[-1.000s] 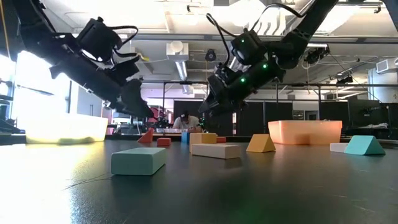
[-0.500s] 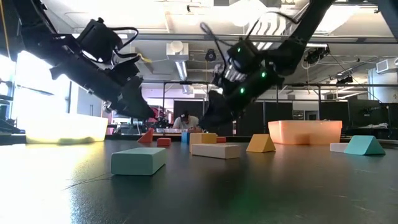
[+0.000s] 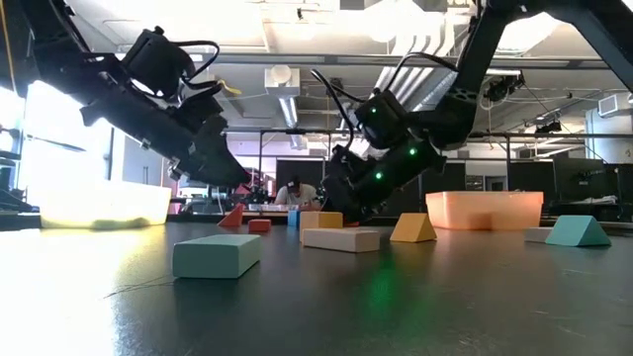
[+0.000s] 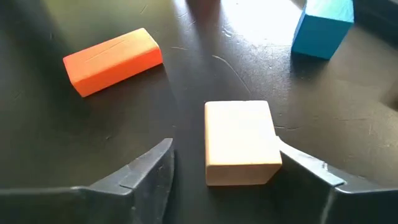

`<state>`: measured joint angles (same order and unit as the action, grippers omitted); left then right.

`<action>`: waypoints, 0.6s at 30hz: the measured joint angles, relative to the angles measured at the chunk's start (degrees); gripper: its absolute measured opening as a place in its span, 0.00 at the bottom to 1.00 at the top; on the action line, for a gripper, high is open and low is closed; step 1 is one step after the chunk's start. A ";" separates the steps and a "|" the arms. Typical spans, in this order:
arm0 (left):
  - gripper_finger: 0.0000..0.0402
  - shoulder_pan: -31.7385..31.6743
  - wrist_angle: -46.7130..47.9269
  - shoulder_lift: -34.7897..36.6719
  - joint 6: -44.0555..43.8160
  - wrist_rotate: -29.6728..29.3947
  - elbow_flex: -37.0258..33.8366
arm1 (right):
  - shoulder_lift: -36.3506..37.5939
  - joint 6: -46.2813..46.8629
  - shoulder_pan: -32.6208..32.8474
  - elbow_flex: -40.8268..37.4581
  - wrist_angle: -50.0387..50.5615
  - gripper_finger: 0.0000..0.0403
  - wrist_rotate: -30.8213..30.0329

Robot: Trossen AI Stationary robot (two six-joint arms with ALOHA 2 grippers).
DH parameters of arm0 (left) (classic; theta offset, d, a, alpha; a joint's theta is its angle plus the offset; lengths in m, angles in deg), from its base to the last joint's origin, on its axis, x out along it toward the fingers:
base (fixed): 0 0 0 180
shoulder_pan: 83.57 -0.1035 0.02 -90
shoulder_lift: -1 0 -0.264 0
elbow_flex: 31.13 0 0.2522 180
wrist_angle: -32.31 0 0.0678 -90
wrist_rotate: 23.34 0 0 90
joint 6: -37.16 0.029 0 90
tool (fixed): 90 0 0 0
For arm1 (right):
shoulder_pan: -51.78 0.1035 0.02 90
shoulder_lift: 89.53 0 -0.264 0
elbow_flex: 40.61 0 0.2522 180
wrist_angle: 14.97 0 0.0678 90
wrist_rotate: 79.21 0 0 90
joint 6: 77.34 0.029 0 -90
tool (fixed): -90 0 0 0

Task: Sort blocks by size
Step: Put the light orange square block into the blue bin

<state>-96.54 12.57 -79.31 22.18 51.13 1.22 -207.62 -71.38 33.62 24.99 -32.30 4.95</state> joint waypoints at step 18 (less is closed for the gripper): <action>0.51 1.01 0.10 0.00 0.09 -0.02 0.00 | 14.39 -3.03 11.17 -0.15 14.22 0.32 -18.74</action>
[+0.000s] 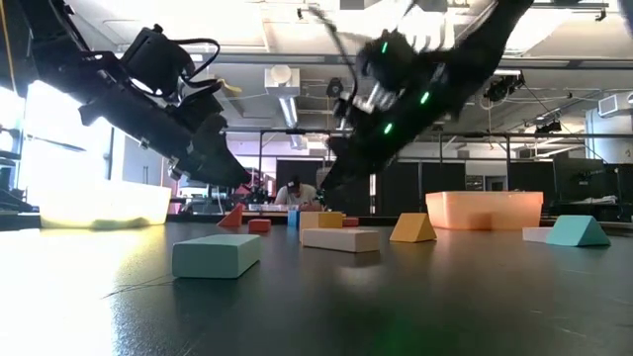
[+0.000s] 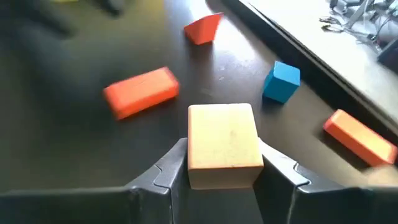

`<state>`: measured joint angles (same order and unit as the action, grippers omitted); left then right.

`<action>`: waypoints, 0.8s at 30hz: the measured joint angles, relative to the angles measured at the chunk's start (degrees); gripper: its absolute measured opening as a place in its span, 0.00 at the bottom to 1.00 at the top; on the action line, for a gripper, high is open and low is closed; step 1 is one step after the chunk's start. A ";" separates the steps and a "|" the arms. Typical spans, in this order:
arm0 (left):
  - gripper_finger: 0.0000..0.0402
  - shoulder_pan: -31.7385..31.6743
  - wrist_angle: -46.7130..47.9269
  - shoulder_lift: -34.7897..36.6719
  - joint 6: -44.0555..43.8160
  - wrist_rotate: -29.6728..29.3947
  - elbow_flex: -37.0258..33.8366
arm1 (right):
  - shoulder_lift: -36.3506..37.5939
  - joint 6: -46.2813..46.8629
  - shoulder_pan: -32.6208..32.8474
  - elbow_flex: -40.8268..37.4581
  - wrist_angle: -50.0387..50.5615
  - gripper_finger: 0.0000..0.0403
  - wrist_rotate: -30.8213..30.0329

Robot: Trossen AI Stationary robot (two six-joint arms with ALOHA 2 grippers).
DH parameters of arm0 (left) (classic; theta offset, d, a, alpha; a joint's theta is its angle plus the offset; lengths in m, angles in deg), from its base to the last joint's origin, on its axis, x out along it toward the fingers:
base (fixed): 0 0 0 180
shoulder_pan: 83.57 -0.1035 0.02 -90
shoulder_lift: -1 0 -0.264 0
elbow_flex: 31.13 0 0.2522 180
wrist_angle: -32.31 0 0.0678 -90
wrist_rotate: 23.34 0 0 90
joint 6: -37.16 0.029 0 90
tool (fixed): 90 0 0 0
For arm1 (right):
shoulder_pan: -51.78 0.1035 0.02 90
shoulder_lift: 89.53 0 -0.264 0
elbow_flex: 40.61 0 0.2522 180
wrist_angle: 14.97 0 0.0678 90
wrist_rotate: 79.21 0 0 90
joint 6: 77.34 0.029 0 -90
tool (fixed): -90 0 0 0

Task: Sort blocks by size
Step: Put the light orange square block into the blue bin

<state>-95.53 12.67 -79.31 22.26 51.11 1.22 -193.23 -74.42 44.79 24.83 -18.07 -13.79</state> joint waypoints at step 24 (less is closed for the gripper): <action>0.51 2.29 -1.20 0.00 1.63 0.00 0.02 | 32.73 103.84 56.32 0.00 65.91 0.32 27.18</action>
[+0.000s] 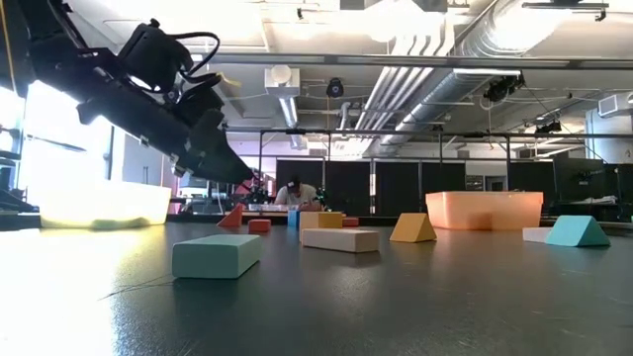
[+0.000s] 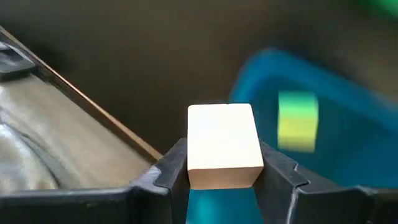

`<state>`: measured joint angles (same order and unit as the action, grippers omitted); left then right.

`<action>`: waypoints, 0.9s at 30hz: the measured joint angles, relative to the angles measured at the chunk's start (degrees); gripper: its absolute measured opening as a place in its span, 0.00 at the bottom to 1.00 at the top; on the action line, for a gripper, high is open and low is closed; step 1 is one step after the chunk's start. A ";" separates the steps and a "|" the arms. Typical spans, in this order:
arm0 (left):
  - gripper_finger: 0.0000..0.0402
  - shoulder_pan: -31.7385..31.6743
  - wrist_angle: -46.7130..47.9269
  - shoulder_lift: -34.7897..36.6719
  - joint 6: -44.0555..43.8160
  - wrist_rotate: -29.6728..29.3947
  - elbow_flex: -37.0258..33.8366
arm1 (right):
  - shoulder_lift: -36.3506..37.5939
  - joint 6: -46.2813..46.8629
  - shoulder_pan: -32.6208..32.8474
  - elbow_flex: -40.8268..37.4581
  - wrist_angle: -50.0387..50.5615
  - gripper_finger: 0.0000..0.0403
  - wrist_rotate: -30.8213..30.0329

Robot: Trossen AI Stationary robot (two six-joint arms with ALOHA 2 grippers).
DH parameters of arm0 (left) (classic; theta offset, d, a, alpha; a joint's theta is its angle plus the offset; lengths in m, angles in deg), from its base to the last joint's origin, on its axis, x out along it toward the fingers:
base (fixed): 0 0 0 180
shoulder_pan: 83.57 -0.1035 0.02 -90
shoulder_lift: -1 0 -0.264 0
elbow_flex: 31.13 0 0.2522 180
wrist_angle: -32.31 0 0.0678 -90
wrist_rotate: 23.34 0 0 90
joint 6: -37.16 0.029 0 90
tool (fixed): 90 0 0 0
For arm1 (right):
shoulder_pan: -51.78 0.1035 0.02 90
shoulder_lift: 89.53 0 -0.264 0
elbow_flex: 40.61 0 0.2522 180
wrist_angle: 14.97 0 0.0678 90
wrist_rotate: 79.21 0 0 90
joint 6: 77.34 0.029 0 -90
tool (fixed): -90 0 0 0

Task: Sort blocks by size
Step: Put the light orange square block into the blue bin, then put the orange triangular block into the orange bin

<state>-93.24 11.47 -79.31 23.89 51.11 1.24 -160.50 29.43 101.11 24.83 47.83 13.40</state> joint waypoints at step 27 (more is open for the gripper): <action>0.51 2.67 -3.06 0.00 -0.15 -0.02 0.02 | -2.94 -7.58 -6.35 0.00 4.52 0.61 -6.83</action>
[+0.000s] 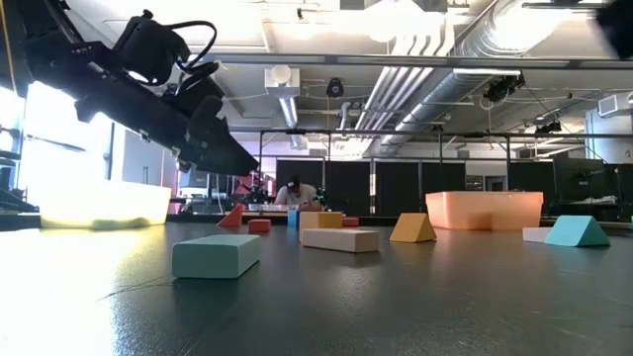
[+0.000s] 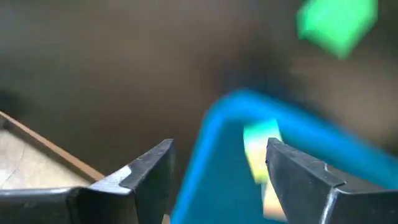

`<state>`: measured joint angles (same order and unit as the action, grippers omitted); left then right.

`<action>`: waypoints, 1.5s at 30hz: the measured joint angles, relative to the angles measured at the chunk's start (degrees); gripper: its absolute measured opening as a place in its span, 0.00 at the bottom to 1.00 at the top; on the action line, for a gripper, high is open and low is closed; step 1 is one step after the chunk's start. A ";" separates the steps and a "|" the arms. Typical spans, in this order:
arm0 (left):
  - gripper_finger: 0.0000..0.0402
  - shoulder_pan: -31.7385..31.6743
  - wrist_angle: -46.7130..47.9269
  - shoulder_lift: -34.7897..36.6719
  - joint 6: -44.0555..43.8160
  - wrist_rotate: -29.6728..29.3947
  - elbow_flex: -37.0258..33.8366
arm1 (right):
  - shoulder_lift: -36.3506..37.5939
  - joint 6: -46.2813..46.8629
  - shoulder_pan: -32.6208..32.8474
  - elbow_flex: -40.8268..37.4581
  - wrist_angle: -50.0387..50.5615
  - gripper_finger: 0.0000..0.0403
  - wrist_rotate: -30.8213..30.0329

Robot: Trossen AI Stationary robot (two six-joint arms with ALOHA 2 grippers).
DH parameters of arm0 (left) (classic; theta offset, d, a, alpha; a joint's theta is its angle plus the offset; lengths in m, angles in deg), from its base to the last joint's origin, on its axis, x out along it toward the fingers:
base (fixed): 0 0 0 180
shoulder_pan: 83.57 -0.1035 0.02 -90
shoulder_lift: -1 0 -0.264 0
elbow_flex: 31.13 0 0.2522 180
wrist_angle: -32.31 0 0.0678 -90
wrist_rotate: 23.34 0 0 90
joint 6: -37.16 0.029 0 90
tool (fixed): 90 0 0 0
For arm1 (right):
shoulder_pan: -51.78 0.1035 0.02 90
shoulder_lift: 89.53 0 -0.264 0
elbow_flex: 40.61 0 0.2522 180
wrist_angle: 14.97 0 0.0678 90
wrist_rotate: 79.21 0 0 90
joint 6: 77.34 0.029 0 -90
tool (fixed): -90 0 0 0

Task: Sort blocks by size
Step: Put the orange triangular block into the orange bin

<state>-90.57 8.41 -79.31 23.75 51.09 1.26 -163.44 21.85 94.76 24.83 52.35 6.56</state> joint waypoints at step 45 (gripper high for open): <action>0.51 -0.02 1.37 0.00 -1.38 0.11 0.00 | -29.07 -124.62 -48.92 0.26 -37.44 0.56 21.03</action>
<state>-90.59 9.77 -79.31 22.37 51.20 1.26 -192.51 -102.78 45.84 25.09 14.91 27.59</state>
